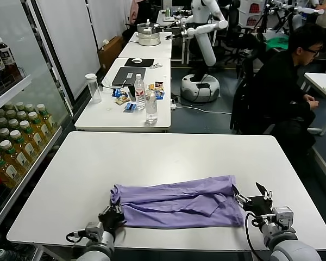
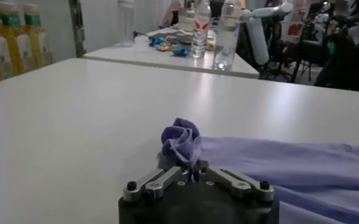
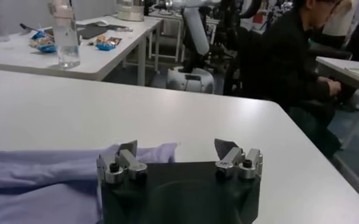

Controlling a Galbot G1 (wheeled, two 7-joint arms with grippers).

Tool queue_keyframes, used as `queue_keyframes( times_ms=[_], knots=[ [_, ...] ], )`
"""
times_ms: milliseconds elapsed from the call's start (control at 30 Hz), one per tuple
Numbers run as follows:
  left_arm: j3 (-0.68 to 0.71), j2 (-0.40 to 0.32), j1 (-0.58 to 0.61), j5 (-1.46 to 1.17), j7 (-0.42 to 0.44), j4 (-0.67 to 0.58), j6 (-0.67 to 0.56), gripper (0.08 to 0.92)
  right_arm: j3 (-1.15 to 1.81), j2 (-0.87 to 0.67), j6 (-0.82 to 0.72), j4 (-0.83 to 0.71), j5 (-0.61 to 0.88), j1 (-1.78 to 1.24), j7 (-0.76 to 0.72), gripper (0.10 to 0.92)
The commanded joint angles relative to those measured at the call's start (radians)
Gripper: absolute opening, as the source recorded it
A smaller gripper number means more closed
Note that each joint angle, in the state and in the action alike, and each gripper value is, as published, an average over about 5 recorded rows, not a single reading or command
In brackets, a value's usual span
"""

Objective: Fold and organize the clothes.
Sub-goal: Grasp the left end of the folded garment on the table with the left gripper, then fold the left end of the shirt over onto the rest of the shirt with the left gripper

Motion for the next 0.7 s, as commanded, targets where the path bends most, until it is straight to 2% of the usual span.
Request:
queue_keyframes(
  times_ms=[33,200,333,467,600,700],
  knots=[
    [-0.321,0.18,0.021,-0.24,0.019,-0.038,-0.001,0.121,0.003,-0.01,0.002,0.0,0.02,0.006,0.004,0.823],
    [-0.54,0.298,0.024,-0.367,0.029,-0.026,0.015,0.121,0.003,-0.017,0.004,-0.014,0.03,0.022,0.004,0.823],
    [-0.642,0.335,0.011,-0.527,0.025,-0.084,0.041,0.121,-0.001,-0.017,0.006,-0.023,0.03,0.031,0.003,0.823],
    [-0.603,0.296,0.008,-0.715,0.019,-0.242,0.065,0.121,-0.004,-0.016,0.007,-0.029,0.027,0.03,0.003,0.823],
    [-0.441,0.197,0.005,-0.823,0.006,-0.395,0.08,0.121,-0.003,-0.021,0.01,-0.033,0.025,0.024,0.002,0.823],
    [-0.275,0.118,-0.02,-0.827,-0.002,-0.441,0.08,0.121,-0.003,-0.031,0.01,-0.036,0.024,0.023,0.002,0.823]
  ],
)
